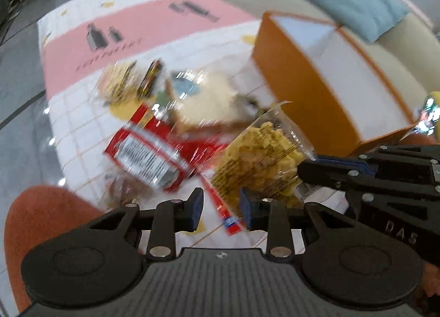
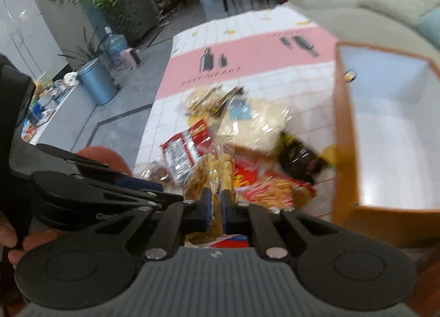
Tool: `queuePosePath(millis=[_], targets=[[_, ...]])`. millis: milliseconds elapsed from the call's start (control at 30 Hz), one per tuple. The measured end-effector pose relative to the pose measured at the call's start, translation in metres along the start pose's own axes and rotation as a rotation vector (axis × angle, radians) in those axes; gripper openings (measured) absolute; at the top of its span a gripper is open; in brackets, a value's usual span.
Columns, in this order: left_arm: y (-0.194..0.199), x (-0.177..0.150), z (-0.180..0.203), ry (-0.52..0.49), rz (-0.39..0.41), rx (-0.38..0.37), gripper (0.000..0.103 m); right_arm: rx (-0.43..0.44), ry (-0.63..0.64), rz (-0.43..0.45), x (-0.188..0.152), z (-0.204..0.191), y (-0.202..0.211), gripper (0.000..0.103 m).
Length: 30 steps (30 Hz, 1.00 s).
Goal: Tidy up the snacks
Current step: 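Carry the waffle bag into the box with the right tool while the left grasps the chip bag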
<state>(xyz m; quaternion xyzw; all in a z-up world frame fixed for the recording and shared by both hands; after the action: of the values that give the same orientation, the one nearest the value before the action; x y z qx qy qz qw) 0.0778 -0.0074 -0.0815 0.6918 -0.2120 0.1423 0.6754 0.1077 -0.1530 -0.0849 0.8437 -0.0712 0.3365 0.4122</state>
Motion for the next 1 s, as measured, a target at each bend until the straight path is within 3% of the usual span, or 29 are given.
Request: queuePosePath(millis=[133, 233, 300, 400, 533, 733, 800, 1000], targets=[[0.010, 0.010, 0.015, -0.065, 0.078, -0.036, 0.046, -0.055, 0.000, 0.080, 0.010, 0.005, 0.035, 0.004], [0.008, 0.017, 0.029, -0.121, 0.109, -0.057, 0.062, -0.088, -0.031, 0.152, 0.020, 0.012, 0.062, 0.004], [-0.002, 0.020, 0.037, -0.108, 0.092, -0.088, 0.070, -0.123, -0.045, 0.202, 0.026, 0.018, 0.079, 0.004], [-0.022, 0.025, 0.045, -0.056, 0.032, -0.129, 0.072, -0.194, -0.061, 0.268, 0.034, 0.030, 0.100, 0.004], [-0.045, 0.030, 0.055, -0.026, -0.014, -0.097, 0.072, -0.278, -0.102, 0.326, 0.039, 0.053, 0.119, 0.004], [-0.072, 0.031, 0.069, -0.021, -0.094, -0.057, 0.072, -0.355, -0.181, 0.328, 0.035, 0.089, 0.119, 0.004], [-0.078, 0.029, 0.075, -0.053, -0.113, -0.011, 0.072, -0.368, -0.202, 0.308, 0.034, 0.101, 0.113, 0.004], [-0.089, 0.029, 0.083, -0.102, -0.153, 0.041, 0.071, -0.311, -0.307, 0.177, 0.026, 0.130, 0.089, 0.004]])
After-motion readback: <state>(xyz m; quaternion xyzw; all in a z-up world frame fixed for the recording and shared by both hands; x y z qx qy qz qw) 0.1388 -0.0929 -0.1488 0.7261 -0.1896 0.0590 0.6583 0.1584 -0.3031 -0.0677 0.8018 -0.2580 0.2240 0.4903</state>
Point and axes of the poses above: each gripper's, at about its wrist camera, not at the fingertips, and y roughly against the way its jaws point, z to its right, x to its top, the point moved 4 cm from there along -y, roughly the way its jaws point, and after that the axes turned 12 degrees about x, right-handed, at the moved point
